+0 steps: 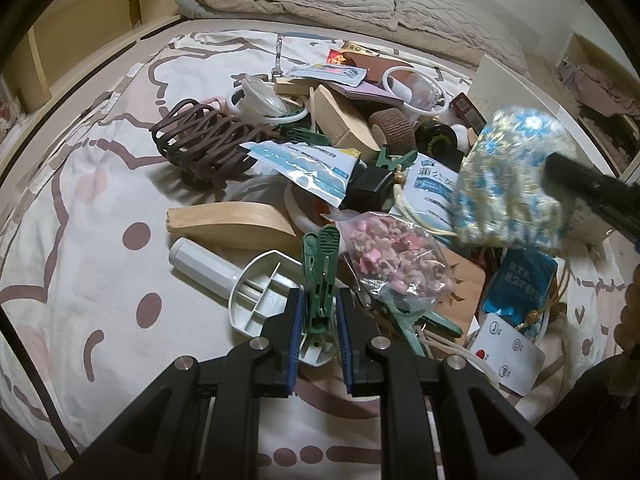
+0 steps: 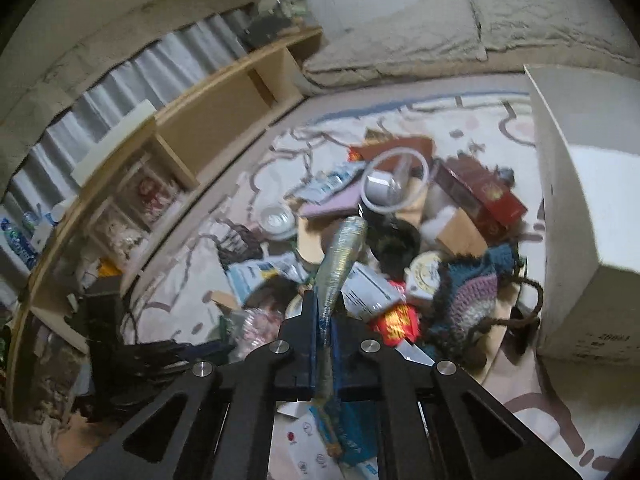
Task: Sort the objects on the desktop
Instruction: 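Lift the green clothespin with the left tool while the right tool lifts the brocade pouch, then carry the brocade pouch with the right tool over the white box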
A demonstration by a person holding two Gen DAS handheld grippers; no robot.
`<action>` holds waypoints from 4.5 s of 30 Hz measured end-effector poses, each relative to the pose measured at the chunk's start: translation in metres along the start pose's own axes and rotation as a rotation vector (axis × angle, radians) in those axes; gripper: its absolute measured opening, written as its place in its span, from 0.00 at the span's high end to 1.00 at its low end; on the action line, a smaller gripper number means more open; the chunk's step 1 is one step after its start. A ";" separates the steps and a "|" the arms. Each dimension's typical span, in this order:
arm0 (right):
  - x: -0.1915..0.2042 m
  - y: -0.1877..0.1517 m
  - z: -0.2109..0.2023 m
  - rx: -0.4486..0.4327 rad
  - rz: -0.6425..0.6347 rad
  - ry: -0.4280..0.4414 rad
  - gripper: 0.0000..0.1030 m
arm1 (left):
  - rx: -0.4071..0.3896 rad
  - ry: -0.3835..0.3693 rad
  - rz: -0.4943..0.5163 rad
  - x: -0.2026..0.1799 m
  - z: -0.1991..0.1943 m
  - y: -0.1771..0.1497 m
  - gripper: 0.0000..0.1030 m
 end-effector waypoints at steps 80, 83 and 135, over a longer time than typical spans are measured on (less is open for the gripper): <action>0.036 -0.012 -0.039 -0.177 -0.067 -0.031 0.96 | -0.195 0.048 -0.030 0.011 -0.057 -0.008 0.87; 0.041 -0.014 -0.045 -0.194 -0.078 -0.028 0.96 | -0.202 0.045 -0.031 0.010 -0.061 -0.010 0.87; 0.075 0.098 -0.120 -0.475 -0.146 -0.182 0.96 | -0.467 -0.046 0.105 -0.068 -0.150 0.081 0.87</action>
Point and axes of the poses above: each gripper's, at about its wrist camera, not at the fingertips, and z roughly the way its jaws point, x to its left, y to its top, the point moved 3 cm from there along z, roughly the way its jaws point, and after that the axes turned 6 degrees about y, right-handed, at the moved point
